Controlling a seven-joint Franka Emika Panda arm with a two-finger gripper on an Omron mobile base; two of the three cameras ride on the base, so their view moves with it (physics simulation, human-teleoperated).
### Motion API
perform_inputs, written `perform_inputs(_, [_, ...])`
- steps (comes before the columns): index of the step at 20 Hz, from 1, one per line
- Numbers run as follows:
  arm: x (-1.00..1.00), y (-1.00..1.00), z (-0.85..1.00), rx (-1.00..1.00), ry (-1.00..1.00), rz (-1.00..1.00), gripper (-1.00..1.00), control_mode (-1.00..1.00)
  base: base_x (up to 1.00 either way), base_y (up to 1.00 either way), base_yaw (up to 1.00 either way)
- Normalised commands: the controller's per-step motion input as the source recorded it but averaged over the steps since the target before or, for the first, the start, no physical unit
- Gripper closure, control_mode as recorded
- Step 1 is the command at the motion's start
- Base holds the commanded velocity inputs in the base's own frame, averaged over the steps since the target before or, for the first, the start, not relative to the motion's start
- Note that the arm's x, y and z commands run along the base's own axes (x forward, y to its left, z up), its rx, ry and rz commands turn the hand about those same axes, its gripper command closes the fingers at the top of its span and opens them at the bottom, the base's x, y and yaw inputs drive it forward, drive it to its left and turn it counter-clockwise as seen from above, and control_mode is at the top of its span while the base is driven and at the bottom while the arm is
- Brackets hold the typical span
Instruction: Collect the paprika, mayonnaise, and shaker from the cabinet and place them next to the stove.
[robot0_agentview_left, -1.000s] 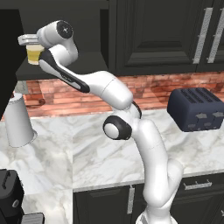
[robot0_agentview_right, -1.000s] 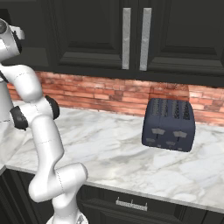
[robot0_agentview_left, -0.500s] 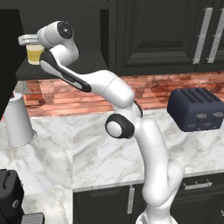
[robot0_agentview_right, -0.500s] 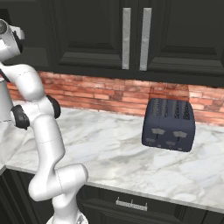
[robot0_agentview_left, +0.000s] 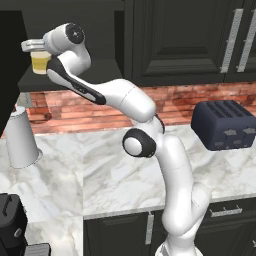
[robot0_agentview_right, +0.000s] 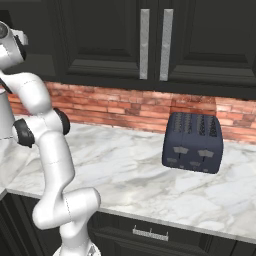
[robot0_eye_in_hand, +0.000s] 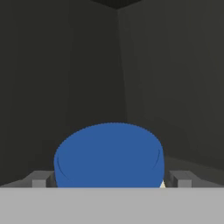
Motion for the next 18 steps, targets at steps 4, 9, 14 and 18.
perform_inputs(4, [-0.17, 0.0, -0.25, 0.0, 0.0, 0.0, 1.0, -1.0, 0.0, 0.0, 0.0])
perform_inputs(9, [-0.48, -0.01, -0.47, 0.02, -0.02, 0.0, 1.0, -1.0, 0.0, 0.0, 0.0])
perform_inputs(14, [-0.78, -0.33, -0.34, 0.1, -0.11, 0.0, 1.0, -1.0, 0.0, 0.0, 0.0])
perform_inputs(18, [-0.89, -0.64, 0.0, 0.13, -0.1, 0.0, 1.0, -1.0, 0.0, 0.0, 0.0])
